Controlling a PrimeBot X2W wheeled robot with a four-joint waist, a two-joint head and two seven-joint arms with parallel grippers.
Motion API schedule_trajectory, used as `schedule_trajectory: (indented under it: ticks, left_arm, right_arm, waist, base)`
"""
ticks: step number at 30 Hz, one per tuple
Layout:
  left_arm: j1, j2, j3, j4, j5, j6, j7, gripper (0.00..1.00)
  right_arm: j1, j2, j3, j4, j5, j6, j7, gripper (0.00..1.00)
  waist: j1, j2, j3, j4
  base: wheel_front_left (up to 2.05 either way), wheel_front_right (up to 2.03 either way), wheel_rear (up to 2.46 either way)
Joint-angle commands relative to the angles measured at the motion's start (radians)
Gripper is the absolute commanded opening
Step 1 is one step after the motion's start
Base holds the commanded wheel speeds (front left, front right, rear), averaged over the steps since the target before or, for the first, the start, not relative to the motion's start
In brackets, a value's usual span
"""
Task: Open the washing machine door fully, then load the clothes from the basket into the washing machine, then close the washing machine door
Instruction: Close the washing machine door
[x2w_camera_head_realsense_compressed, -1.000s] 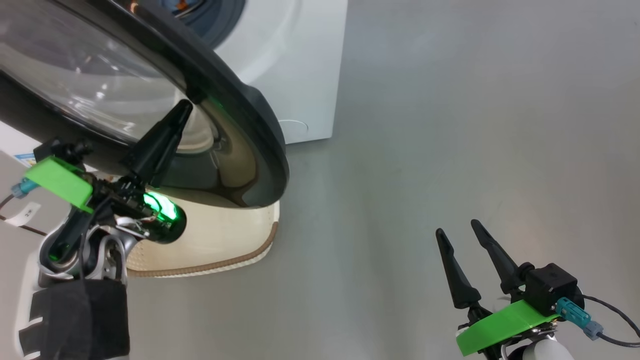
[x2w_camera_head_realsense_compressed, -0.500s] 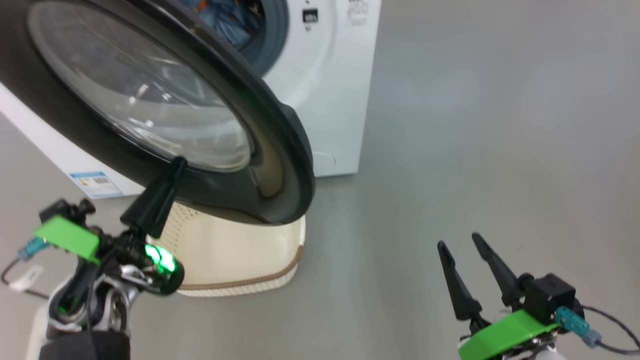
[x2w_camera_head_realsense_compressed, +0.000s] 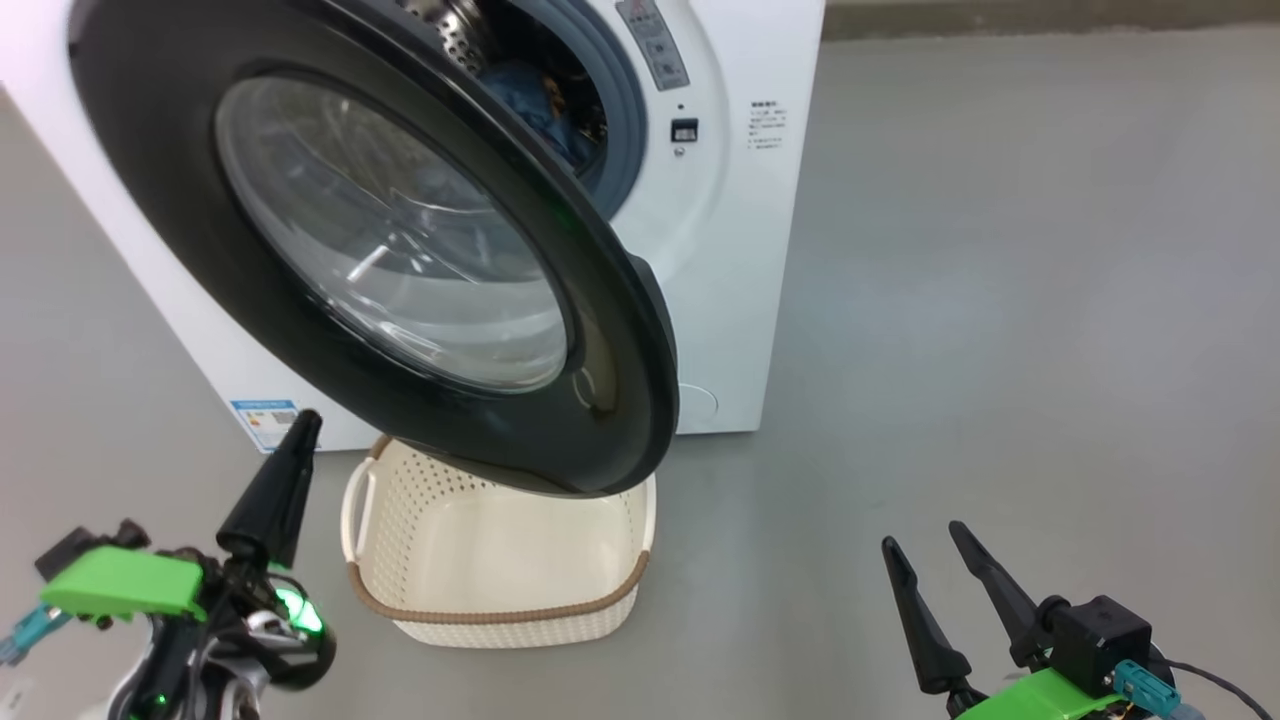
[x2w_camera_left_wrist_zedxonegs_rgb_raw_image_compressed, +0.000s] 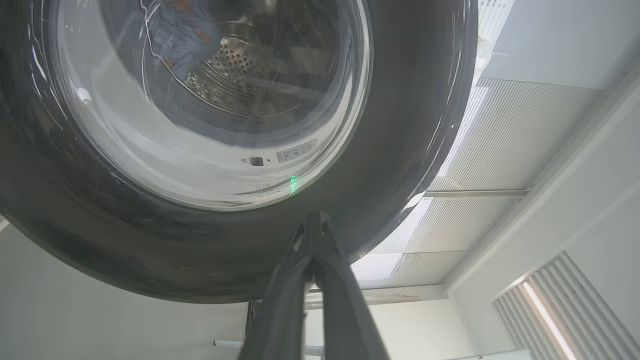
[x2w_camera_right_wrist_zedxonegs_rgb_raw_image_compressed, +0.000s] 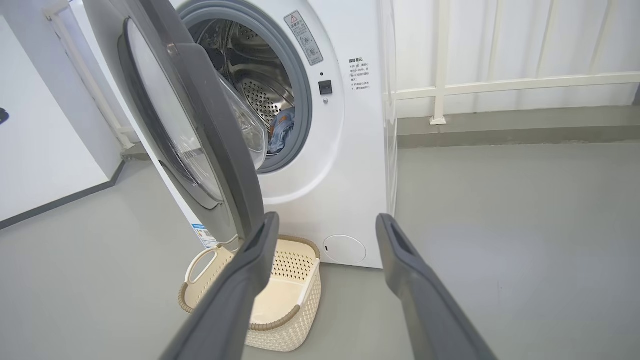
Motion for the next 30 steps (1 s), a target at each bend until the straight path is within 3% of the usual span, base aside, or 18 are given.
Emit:
schedule_trajectory:
  ticks: [1, 2, 8, 13, 17, 20, 21, 30]
  left_arm:
    - [-0.004, 0.026, 0.027, -0.031, 0.016, -0.007, -0.015, 0.48]
    - [0.000, 0.026, 0.029, -0.034, 0.035, -0.007, -0.035, 1.00]
    - [0.005, 0.051, 0.025, -0.145, 0.239, -0.007, -0.188, 1.00]
    - [0.030, 0.160, -0.090, -0.205, 0.516, -0.007, -0.414, 1.00]
    - [0.055, 0.256, -0.192, -0.149, 0.747, -0.007, -0.613, 1.00]
    - [0.064, 0.287, -0.212, -0.105, 0.933, -0.007, -0.647, 1.00]
    - [0.064, 0.287, -0.212, -0.105, 0.933, -0.007, -0.647, 1.00]
    - [0.142, 0.231, -0.165, -0.140, 1.373, 0.035, -0.651, 1.00]
  right_arm:
    - [-0.009, -0.007, 0.025, -0.026, 0.013, 0.002, -0.012, 1.00]
    - [-0.008, -0.007, 0.025, -0.027, 0.013, 0.002, -0.012, 1.00]
    - [-0.010, -0.012, 0.030, -0.040, 0.007, 0.002, -0.012, 1.00]
    - [-0.013, -0.012, 0.030, -0.049, 0.004, 0.002, -0.012, 1.00]
    - [-0.012, -0.012, 0.029, -0.055, 0.001, 0.002, -0.012, 1.00]
    - [-0.010, -0.012, 0.028, -0.059, -0.001, 0.002, -0.012, 1.00]
    - [-0.010, -0.012, 0.028, -0.059, -0.001, 0.002, -0.012, 1.00]
    - [-0.013, -0.014, 0.026, -0.074, -0.005, 0.002, -0.012, 1.00]
  waist:
    - [-0.0001, -0.0001, -0.012, 0.012]
    - [-0.0001, -0.0001, -0.013, 0.014]
    - [-0.0001, -0.0001, -0.005, 0.018]
    - [-0.0001, -0.0001, 0.005, 0.016]
    - [-0.0001, -0.0001, 0.007, 0.014]
    - [-0.0001, -0.0001, 0.007, 0.013]
    - [-0.0001, -0.0001, 0.007, 0.013]
    - [-0.0001, -0.0001, 0.018, 0.005]
  base:
    - [0.00, 0.00, 0.00]
    - [0.00, 0.00, 0.00]
    - [0.00, 0.00, 0.00]
    - [0.00, 0.00, 0.00]
    - [0.00, 0.00, 0.00]
    - [0.00, 0.00, 0.00]
    - [0.00, 0.00, 0.00]
    - [0.00, 0.00, 0.00]
